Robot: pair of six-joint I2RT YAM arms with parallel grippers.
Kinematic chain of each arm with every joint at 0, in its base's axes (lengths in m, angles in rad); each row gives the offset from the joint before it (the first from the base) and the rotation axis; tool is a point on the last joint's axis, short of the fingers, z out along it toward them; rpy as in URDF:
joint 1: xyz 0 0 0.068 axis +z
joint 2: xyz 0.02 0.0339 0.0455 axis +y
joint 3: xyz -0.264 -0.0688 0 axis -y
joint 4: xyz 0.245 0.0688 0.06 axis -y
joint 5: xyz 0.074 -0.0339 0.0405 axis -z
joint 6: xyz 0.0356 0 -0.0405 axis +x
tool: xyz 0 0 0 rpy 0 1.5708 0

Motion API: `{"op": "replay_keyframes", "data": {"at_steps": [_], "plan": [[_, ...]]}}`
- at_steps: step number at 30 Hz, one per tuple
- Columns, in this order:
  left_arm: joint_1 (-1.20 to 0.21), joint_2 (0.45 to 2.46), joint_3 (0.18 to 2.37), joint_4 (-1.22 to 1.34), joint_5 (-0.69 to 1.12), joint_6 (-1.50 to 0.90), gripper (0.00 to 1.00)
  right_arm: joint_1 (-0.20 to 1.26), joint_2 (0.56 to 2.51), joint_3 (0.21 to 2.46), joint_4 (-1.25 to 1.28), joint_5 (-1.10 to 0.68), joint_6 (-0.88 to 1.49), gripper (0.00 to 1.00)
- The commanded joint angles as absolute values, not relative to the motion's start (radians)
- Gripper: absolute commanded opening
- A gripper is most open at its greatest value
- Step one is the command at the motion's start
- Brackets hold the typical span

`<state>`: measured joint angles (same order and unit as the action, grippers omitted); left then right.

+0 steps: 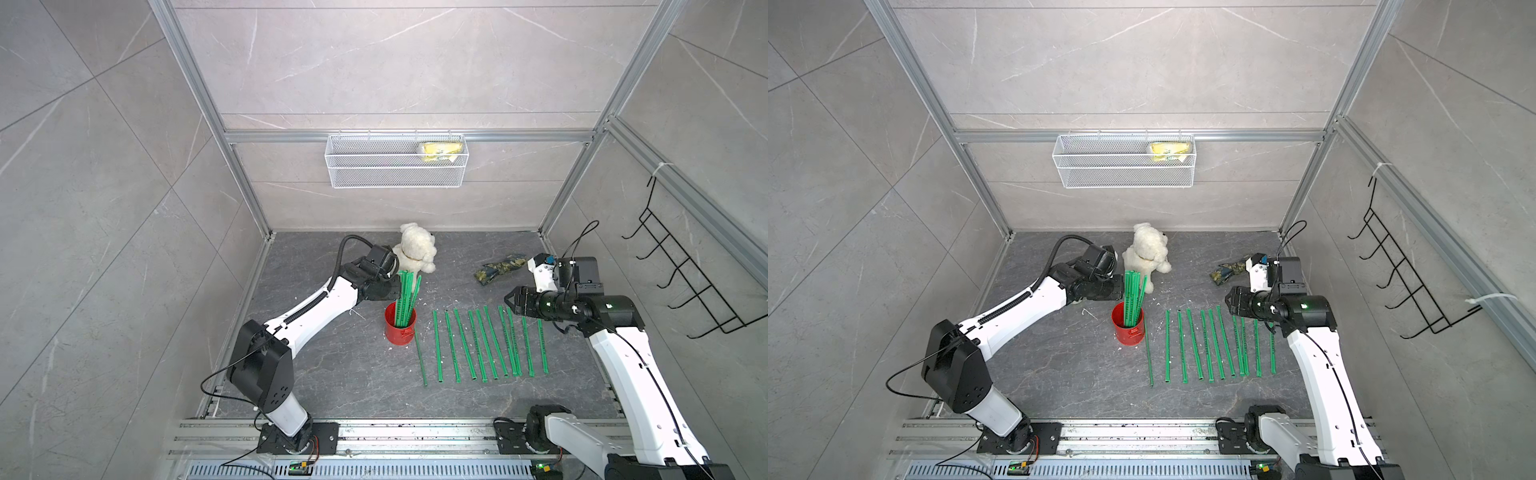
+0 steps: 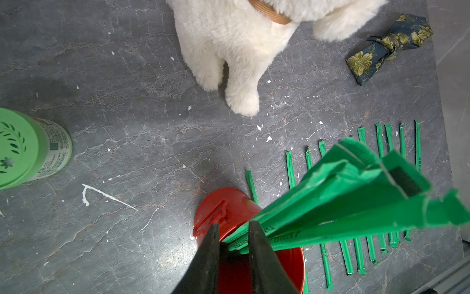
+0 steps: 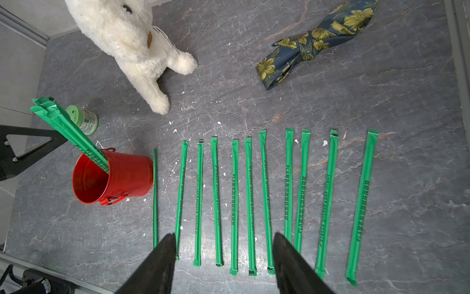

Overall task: Take the straws out of the storage container
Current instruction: Pick up the straw from the container.

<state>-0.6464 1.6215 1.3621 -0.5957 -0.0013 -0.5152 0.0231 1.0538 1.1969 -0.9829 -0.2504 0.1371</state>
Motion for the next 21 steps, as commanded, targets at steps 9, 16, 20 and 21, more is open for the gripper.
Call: {"op": "replay_keyframes", "data": {"at_steps": [9,16,20,21], "plan": [[-0.658,1.584,1.364,-0.550,0.034,-0.478,0.25,0.046,1.071,1.212,-0.990,-0.244,0.129,0.63],[-0.659,1.615,1.383,-0.550,0.025,-0.472,0.25,0.057,1.081,1.221,-0.993,-0.236,0.129,0.99],[-0.658,1.627,1.394,-0.550,0.021,-0.467,0.25,0.060,1.081,1.226,-0.997,-0.224,0.128,1.00],[-0.658,1.630,1.396,-0.550,0.022,-0.466,0.25,0.061,1.081,1.226,-0.997,-0.222,0.128,1.00]]}}
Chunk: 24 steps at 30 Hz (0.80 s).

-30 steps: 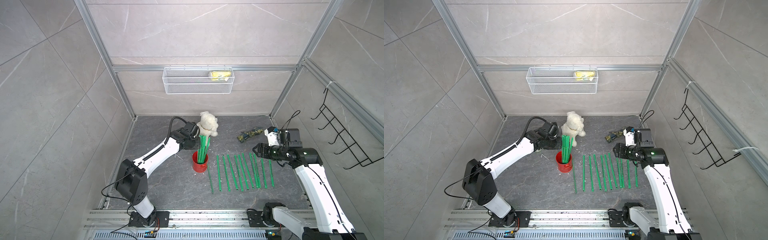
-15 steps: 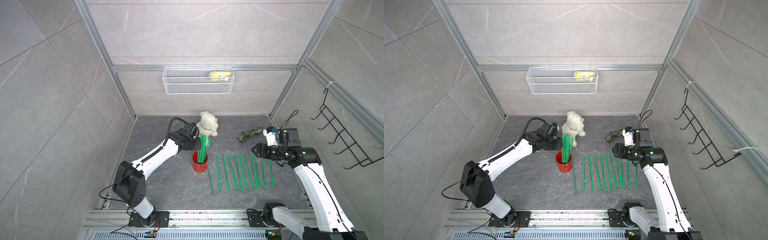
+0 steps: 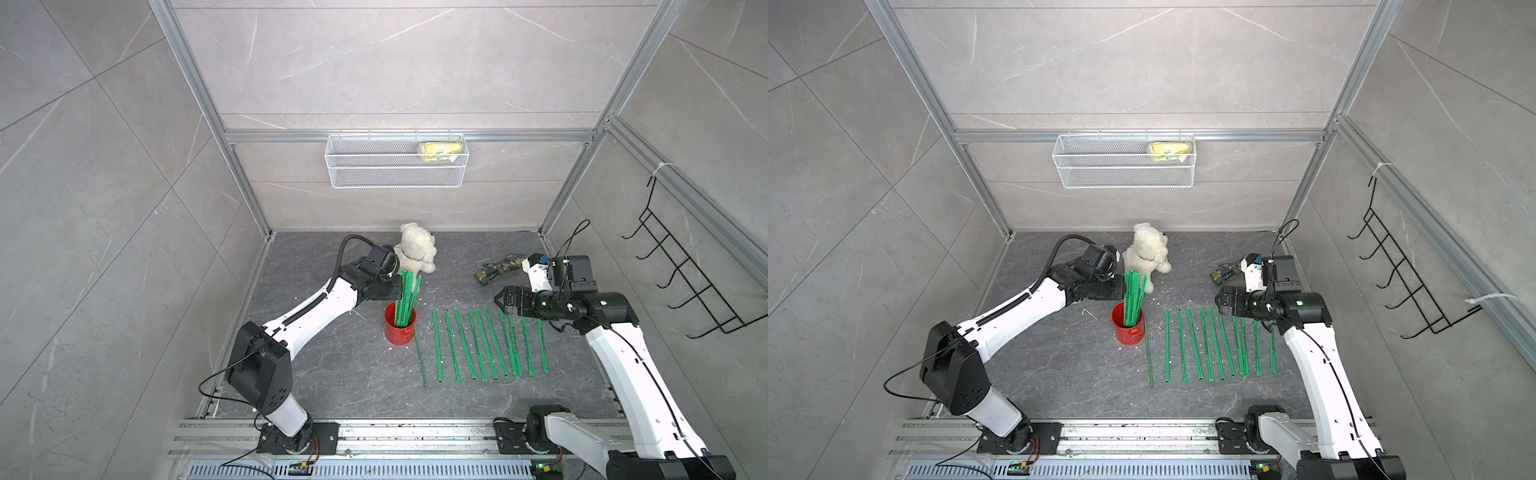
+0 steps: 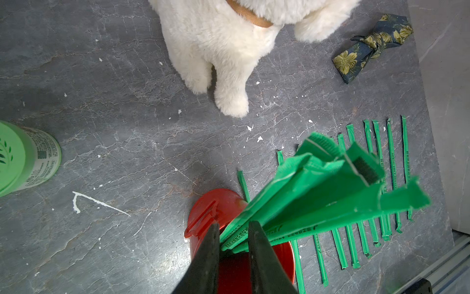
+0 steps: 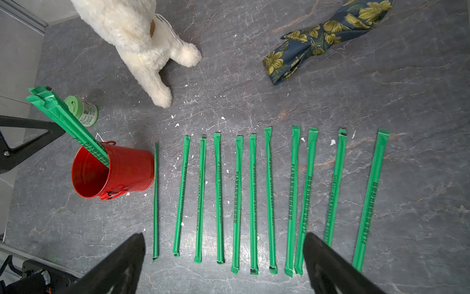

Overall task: Take the straws out of the storage container
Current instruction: Pick up the straw from the container.

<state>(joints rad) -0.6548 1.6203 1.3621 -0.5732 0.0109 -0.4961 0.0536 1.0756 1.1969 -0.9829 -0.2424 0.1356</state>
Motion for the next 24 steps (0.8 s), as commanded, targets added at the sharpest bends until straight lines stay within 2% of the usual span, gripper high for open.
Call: {"op": "replay_keyframes", "data": {"at_steps": [1,12,24], "plan": [[-0.658,1.631,1.399,-0.549,0.027,-0.465,0.25,0.061,1.083,1.225,-0.999,-0.222,0.127,1.00],[-0.659,1.645,1.404,-0.533,0.043,-0.455,0.25,0.067,1.090,1.224,-0.998,-0.220,0.133,1.00],[-0.659,1.663,1.415,-0.576,-0.042,-0.460,0.25,0.071,1.090,1.226,-1.002,-0.215,0.136,1.00]]}}
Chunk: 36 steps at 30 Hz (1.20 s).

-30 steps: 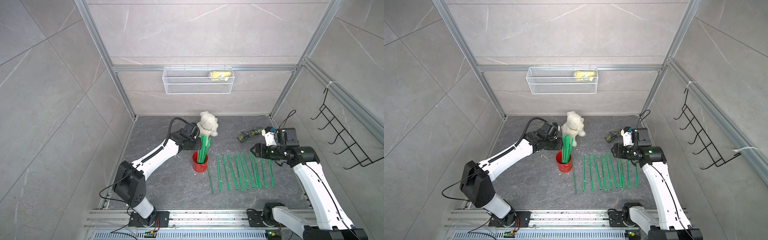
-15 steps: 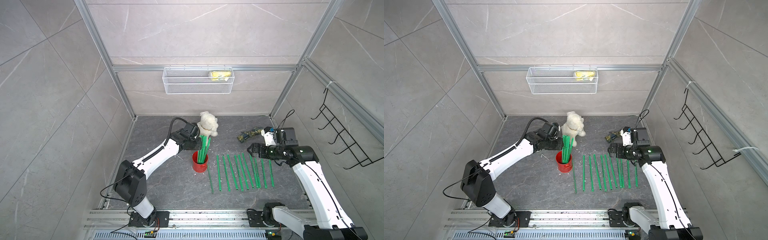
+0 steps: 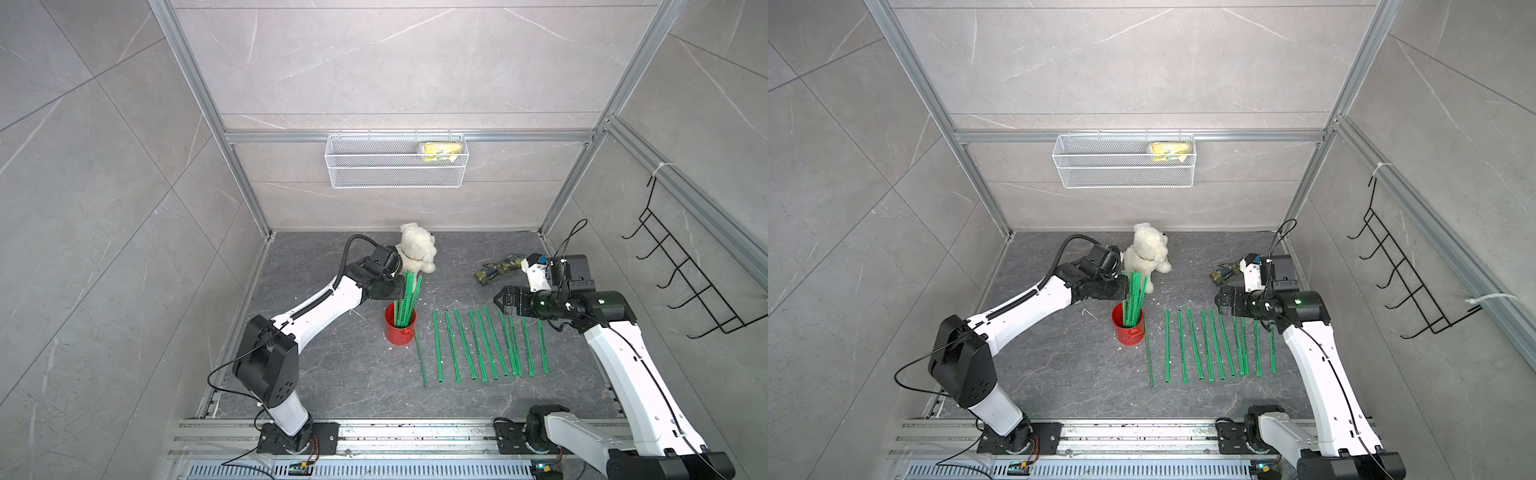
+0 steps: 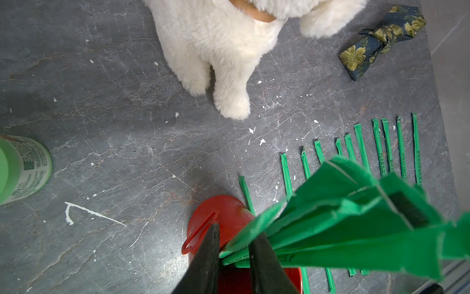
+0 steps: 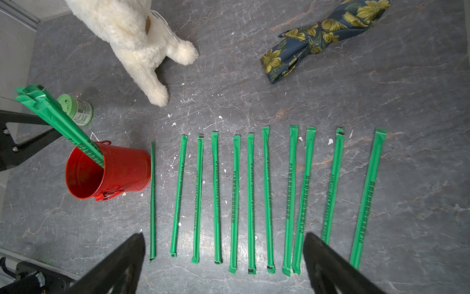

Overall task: Take the straws out of the storage container
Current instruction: Pick up the straw from the container.

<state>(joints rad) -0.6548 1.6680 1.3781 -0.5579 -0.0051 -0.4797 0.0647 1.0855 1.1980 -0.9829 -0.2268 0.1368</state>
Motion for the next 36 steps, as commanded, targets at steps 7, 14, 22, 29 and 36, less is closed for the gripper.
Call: {"op": "replay_keyframes", "data": {"at_steps": [7,14,22,29,36], "plan": [[-0.658,1.639,1.399,-0.576,-0.053,-0.464,0.17,0.078,1.092,1.225,-0.997,-0.210,0.142,1.00],[-0.658,1.627,1.396,-0.596,-0.064,-0.466,0.06,0.083,1.091,1.225,-0.996,-0.208,0.146,1.00],[-0.659,1.563,1.399,-0.657,-0.092,-0.465,0.05,0.092,1.086,1.220,-0.979,-0.217,0.160,1.00],[-0.658,1.509,1.402,-0.716,-0.122,-0.458,0.05,0.106,1.083,1.220,-0.963,-0.222,0.174,1.00],[-0.658,1.494,1.424,-0.745,-0.144,-0.445,0.05,0.118,1.081,1.220,-0.956,-0.220,0.180,1.00]]}}
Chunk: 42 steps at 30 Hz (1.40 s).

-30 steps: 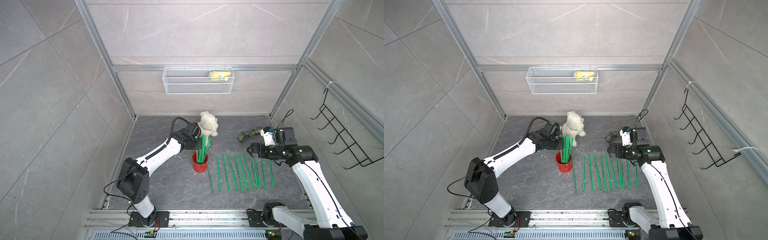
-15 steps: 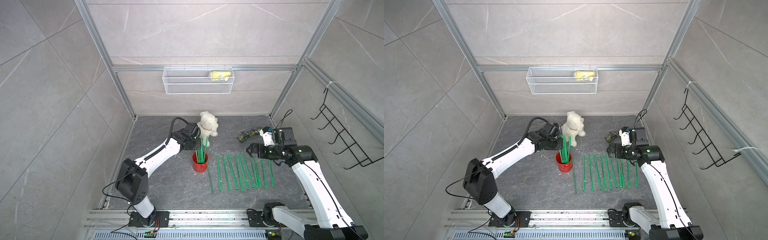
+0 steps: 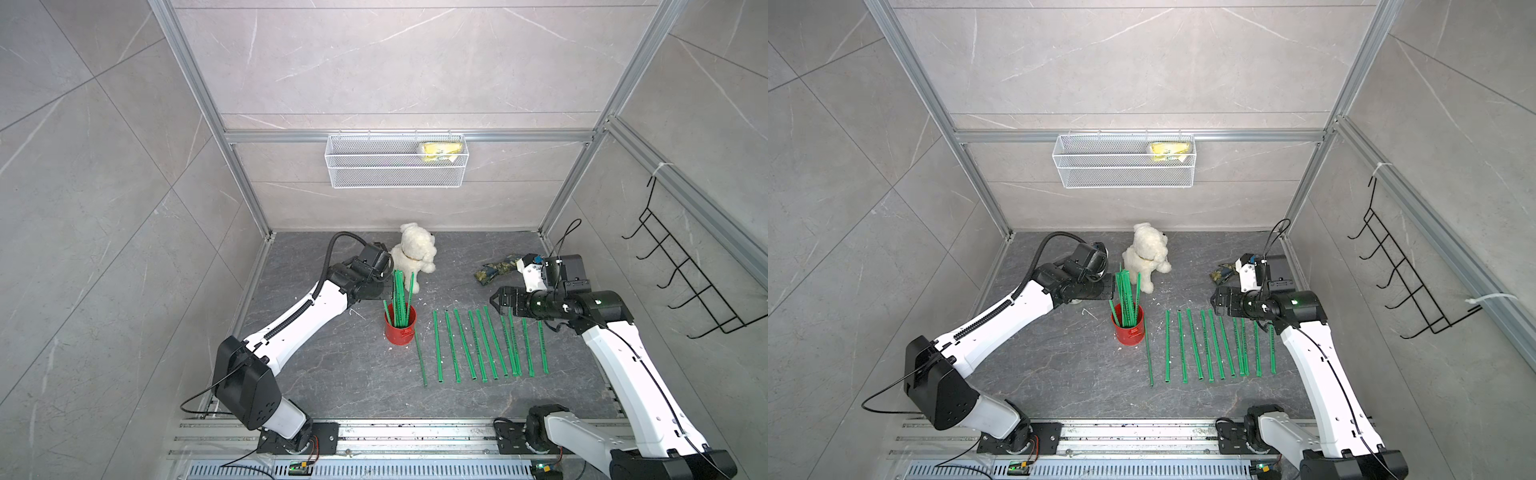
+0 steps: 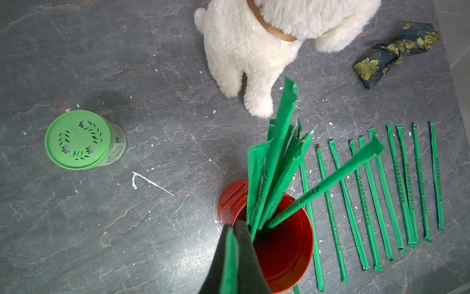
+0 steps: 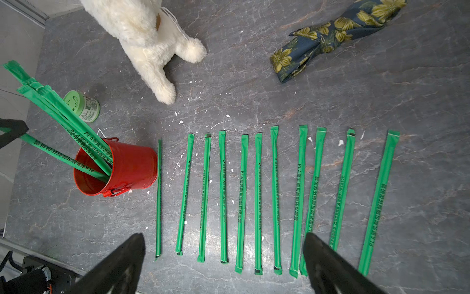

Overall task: Take the straws out of the storage container
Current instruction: Pick up the straw from the container.

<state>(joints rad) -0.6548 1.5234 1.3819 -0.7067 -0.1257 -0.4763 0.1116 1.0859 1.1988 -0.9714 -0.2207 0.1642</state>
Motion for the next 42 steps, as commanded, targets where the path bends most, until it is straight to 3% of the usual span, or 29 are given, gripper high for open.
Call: {"op": "replay_keyframes", "data": {"at_steps": [1,10,24,42], "plan": [[-0.659,1.496,1.424,-0.746,-0.143,-0.444,0.05,0.121,1.080,1.220,-0.957,-0.218,0.180,1.00],[-0.658,1.540,1.432,-0.734,-0.112,-0.441,0.05,0.125,1.081,1.220,-0.958,-0.209,0.180,1.00],[-0.660,1.747,1.634,-0.842,0.012,-0.367,0.05,0.129,1.092,1.203,-0.946,-0.202,0.173,1.00],[-0.660,1.725,1.725,-0.983,-0.013,-0.327,0.04,0.140,1.106,1.187,-0.912,-0.216,0.181,1.00]]}}
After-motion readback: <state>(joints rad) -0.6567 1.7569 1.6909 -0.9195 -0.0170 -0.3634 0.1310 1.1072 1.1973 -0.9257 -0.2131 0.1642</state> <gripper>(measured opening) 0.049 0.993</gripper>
